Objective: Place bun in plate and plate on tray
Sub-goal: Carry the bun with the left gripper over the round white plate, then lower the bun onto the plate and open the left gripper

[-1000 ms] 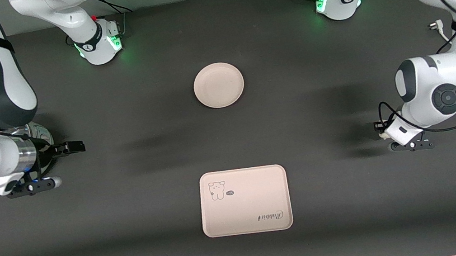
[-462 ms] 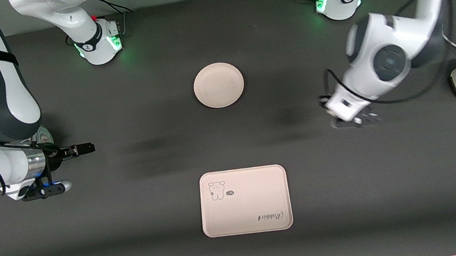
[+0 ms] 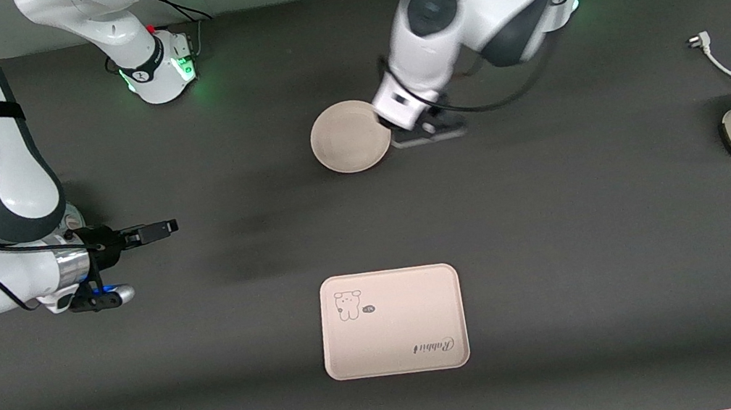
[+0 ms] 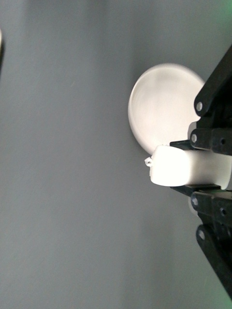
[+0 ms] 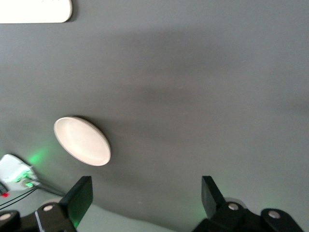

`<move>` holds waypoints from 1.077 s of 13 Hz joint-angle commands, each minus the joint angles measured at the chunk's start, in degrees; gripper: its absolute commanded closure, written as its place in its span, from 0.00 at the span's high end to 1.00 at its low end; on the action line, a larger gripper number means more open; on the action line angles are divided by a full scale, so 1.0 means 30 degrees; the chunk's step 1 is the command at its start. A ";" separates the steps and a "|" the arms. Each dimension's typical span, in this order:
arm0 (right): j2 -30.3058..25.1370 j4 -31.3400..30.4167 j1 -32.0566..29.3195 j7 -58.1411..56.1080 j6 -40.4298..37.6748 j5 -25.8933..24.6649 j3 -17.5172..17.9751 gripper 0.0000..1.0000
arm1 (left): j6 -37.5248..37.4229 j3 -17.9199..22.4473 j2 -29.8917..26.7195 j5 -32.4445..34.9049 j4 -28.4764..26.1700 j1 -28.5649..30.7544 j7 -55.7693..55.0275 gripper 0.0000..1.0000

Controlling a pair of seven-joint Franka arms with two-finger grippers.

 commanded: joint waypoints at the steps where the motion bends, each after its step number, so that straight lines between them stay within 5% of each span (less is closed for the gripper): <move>1: -0.2116 -0.3239 0.0301 -0.0185 0.1915 0.0802 0.0000 1.00 | 0.1844 0.0364 0.1910 0.2755 -0.0172 -0.1961 -0.4148 0.30; 3: -0.2652 -0.4190 0.0507 -0.0272 0.2714 0.0803 0.0000 1.00 | 0.3161 0.0364 0.3551 0.4347 -0.0172 -0.2752 -0.6059 0.30; 7: -0.0431 -0.1823 -0.0542 -0.0529 0.0668 0.0189 -0.0670 1.00 | 0.5800 0.0509 0.6105 0.5319 -0.0055 -0.4159 -0.8203 0.32; 10: -0.0397 -0.1378 -0.0488 -0.0861 0.0372 -0.0341 -0.0704 1.00 | 0.5892 0.0657 0.6810 0.5406 0.0296 -0.5302 -0.9052 0.32; 11: -0.0512 -0.1290 -0.0489 -0.0830 0.0371 -0.0109 -0.0703 1.00 | 0.5892 0.0802 0.7044 0.6306 0.0326 -0.5538 -0.9752 0.37; 14: -0.0338 -0.1024 -0.0430 -0.0944 -0.0127 0.0480 -0.0674 1.00 | 0.5892 0.0892 0.7894 0.9210 0.0736 -0.5570 -1.2217 0.88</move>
